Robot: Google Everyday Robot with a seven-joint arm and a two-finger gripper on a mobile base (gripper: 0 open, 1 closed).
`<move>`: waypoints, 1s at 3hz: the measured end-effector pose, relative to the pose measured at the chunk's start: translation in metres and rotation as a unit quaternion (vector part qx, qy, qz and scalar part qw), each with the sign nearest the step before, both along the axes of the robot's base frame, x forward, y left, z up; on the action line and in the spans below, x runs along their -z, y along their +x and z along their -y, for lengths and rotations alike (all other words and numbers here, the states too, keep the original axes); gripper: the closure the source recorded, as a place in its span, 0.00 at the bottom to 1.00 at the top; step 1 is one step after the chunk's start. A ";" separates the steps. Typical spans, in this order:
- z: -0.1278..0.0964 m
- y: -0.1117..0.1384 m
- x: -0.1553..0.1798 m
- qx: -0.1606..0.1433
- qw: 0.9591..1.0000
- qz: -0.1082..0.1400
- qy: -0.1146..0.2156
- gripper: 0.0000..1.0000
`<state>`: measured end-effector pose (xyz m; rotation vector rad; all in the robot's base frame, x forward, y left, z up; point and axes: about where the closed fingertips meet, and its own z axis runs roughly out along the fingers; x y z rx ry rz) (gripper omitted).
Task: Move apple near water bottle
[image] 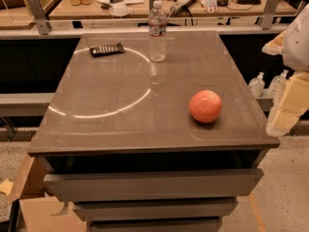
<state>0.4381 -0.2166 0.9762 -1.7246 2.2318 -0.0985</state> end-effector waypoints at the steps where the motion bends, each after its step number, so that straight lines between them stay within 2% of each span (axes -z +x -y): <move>1: 0.000 0.000 0.000 0.000 1.000 0.000 0.000 0.00; 2: -0.002 0.000 -0.001 0.005 1.000 0.004 0.031 0.00; 3: -0.008 0.004 0.021 0.024 0.994 0.002 0.110 0.00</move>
Offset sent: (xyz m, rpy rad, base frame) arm -0.0004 0.0034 -0.0004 0.1683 -0.0005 -0.0234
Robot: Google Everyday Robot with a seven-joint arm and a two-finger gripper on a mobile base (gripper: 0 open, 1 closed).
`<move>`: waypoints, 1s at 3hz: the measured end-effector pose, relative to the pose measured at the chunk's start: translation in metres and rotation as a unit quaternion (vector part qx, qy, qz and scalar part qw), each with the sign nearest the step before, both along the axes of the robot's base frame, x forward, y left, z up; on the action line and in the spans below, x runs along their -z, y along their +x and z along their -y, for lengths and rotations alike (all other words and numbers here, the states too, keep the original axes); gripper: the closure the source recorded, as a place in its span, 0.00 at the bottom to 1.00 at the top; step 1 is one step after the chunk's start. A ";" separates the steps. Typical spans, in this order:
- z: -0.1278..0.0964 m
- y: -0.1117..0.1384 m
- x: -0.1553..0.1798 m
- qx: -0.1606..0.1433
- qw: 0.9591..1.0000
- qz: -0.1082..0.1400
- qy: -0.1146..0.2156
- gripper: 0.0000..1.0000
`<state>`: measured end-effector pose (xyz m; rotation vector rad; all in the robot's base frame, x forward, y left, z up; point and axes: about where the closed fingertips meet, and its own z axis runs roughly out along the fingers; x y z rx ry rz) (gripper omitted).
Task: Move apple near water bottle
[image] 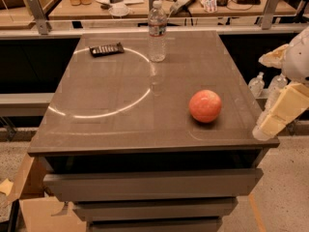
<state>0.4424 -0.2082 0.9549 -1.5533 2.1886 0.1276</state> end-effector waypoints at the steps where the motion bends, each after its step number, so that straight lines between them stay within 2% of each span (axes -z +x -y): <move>1: -0.014 0.011 0.022 0.007 0.996 0.023 0.088 0.00; 2: -0.028 0.022 0.040 0.006 0.991 0.051 0.122 0.00; 3: -0.031 0.027 0.041 0.008 0.990 0.062 0.126 0.00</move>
Offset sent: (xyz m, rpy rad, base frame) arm 0.0379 0.0414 -0.0674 0.3129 -0.1738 -0.0171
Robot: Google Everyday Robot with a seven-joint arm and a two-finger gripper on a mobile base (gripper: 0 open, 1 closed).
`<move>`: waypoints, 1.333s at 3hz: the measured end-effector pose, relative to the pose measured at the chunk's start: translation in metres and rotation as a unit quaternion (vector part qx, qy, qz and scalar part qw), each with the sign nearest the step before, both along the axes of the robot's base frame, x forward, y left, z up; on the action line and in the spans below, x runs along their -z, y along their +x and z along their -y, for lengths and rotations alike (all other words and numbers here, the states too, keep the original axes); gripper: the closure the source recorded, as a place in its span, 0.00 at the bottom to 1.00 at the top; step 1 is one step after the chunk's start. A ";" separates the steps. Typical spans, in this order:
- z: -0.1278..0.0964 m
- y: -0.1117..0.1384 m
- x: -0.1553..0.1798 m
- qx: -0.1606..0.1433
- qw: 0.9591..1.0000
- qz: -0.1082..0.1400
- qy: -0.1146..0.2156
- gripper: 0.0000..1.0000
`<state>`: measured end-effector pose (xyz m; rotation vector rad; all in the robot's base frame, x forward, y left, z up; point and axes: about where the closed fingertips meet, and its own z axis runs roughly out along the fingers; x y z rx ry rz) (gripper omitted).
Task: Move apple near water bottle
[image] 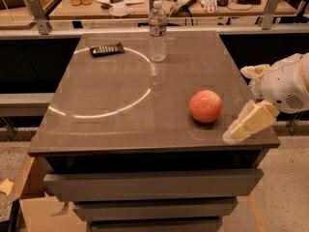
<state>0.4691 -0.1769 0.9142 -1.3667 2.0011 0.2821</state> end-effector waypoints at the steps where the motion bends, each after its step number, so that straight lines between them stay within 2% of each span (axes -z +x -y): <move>1: 0.001 0.002 0.006 0.013 1.000 -0.004 0.022 0.00; 4: -0.020 0.032 0.040 0.022 0.996 -0.016 0.084 0.00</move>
Offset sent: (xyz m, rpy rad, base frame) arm 0.0307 0.0018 -0.0252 0.1640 0.0175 -0.0630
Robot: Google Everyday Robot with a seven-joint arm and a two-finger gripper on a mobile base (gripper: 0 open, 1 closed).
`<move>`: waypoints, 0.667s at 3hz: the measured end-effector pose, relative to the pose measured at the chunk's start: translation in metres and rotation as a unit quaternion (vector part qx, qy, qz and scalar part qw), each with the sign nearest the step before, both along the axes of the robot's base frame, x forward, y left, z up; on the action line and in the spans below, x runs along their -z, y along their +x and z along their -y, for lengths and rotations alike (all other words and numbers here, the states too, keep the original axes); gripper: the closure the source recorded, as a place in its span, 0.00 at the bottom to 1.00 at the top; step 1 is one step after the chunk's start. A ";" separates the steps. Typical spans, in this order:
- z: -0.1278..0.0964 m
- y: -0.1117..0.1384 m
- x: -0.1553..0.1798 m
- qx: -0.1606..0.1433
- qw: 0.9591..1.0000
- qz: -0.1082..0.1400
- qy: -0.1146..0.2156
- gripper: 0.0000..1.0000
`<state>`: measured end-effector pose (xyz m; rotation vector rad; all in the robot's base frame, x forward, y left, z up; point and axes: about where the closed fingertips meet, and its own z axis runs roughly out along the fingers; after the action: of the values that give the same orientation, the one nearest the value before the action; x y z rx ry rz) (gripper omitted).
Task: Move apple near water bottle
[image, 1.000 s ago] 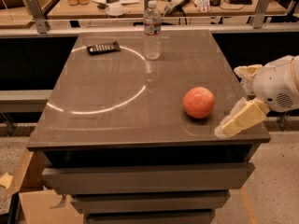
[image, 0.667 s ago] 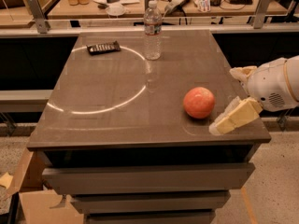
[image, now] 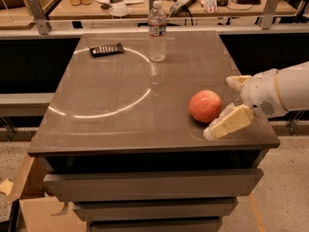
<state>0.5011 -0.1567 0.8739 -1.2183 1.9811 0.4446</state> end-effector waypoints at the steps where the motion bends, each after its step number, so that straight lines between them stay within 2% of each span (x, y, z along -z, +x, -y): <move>1: -0.014 0.006 0.013 -0.002 1.000 -0.003 0.016 0.02; 2: -0.025 0.012 0.017 -0.012 0.999 0.007 0.030 0.25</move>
Offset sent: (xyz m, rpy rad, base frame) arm 0.0194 0.0337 -0.0227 0.0953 -0.0338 0.0380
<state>0.5133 -0.1313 0.8570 -1.2063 1.9298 0.5022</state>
